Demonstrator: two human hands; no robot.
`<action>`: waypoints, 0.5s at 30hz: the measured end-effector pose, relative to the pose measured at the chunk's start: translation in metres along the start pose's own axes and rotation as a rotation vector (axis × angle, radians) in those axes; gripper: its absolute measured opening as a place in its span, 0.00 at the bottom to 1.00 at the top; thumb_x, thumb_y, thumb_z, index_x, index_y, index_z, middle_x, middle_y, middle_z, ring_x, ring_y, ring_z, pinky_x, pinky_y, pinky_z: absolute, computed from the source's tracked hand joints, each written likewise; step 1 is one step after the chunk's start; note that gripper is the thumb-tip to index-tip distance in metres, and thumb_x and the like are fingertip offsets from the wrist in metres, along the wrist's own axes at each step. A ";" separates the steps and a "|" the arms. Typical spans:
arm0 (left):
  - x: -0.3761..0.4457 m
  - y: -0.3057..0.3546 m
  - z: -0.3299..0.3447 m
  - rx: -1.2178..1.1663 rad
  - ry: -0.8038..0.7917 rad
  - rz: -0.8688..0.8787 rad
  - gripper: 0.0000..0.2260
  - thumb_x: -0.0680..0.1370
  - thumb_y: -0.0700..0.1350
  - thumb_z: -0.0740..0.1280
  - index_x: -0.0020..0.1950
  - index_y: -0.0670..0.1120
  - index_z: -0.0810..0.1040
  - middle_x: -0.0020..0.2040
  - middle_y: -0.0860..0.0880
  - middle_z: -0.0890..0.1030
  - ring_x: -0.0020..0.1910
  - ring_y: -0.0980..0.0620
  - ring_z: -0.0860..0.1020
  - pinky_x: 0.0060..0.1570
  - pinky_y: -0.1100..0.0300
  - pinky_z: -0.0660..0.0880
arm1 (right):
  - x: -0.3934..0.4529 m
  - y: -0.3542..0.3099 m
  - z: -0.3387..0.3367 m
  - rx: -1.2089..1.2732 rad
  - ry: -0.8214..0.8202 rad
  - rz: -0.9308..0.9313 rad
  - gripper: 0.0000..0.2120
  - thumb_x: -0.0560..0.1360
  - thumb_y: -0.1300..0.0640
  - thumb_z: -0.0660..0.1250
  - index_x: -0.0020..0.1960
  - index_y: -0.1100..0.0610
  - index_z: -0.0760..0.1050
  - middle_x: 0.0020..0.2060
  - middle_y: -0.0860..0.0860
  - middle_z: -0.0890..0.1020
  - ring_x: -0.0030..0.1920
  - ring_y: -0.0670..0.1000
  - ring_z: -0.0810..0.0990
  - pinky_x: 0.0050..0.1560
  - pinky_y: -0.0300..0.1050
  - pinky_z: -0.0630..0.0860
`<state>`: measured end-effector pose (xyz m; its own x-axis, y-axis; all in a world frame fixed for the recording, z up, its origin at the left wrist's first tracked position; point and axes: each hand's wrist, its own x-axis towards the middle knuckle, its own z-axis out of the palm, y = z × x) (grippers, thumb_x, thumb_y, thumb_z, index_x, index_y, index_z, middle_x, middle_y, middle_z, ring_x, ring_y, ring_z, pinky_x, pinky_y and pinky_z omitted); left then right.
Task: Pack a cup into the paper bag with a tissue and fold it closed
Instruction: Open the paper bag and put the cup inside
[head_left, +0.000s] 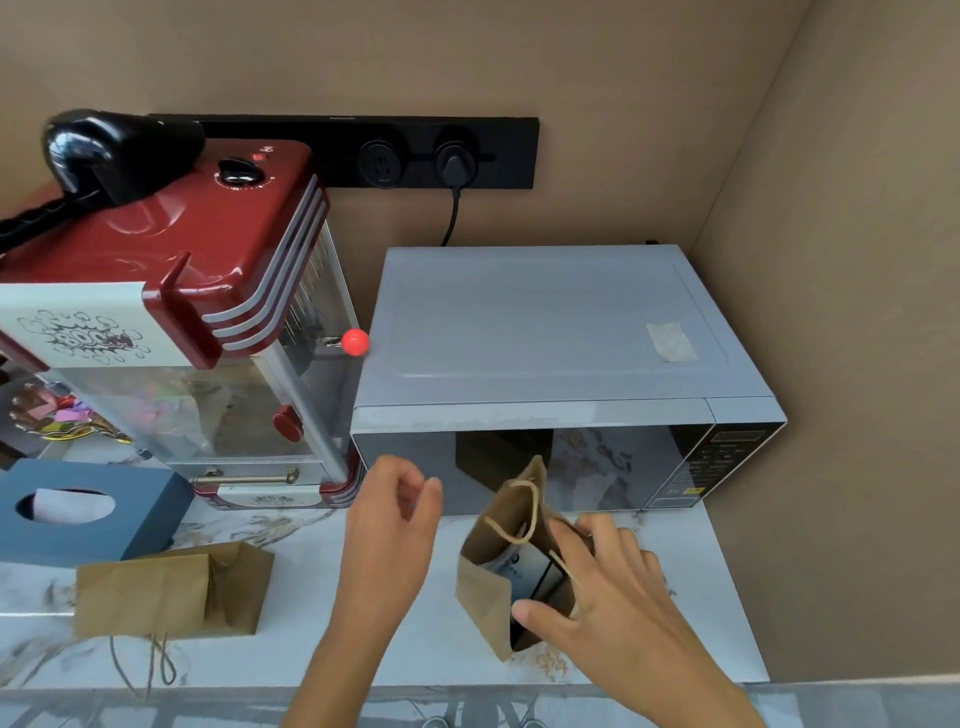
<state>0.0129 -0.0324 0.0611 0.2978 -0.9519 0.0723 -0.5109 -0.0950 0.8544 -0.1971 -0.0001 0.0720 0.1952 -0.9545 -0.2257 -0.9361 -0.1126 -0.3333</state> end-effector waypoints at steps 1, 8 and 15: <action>-0.010 -0.001 -0.005 0.015 0.020 0.037 0.07 0.77 0.50 0.67 0.42 0.55 0.70 0.31 0.51 0.75 0.33 0.55 0.75 0.30 0.62 0.71 | 0.000 -0.002 -0.002 -0.002 -0.036 0.019 0.40 0.63 0.24 0.51 0.72 0.40 0.55 0.56 0.43 0.59 0.54 0.48 0.58 0.56 0.46 0.61; -0.058 0.011 0.016 0.576 -0.521 0.081 0.16 0.76 0.67 0.53 0.62 0.70 0.59 0.41 0.57 0.80 0.42 0.54 0.80 0.44 0.56 0.79 | -0.005 -0.013 -0.013 0.022 -0.224 0.056 0.51 0.57 0.24 0.57 0.75 0.40 0.50 0.59 0.45 0.58 0.61 0.50 0.60 0.60 0.47 0.63; -0.037 0.022 0.019 0.645 -0.426 -0.039 0.10 0.77 0.56 0.64 0.46 0.51 0.78 0.44 0.51 0.71 0.38 0.49 0.74 0.41 0.54 0.76 | -0.009 0.005 -0.033 0.187 -0.301 0.031 0.17 0.77 0.40 0.52 0.64 0.39 0.68 0.58 0.44 0.73 0.57 0.49 0.73 0.59 0.48 0.72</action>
<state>-0.0244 -0.0052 0.0673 0.0564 -0.9619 -0.2676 -0.9140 -0.1576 0.3739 -0.2131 -0.0008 0.1030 0.2706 -0.8294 -0.4887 -0.8785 -0.0052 -0.4778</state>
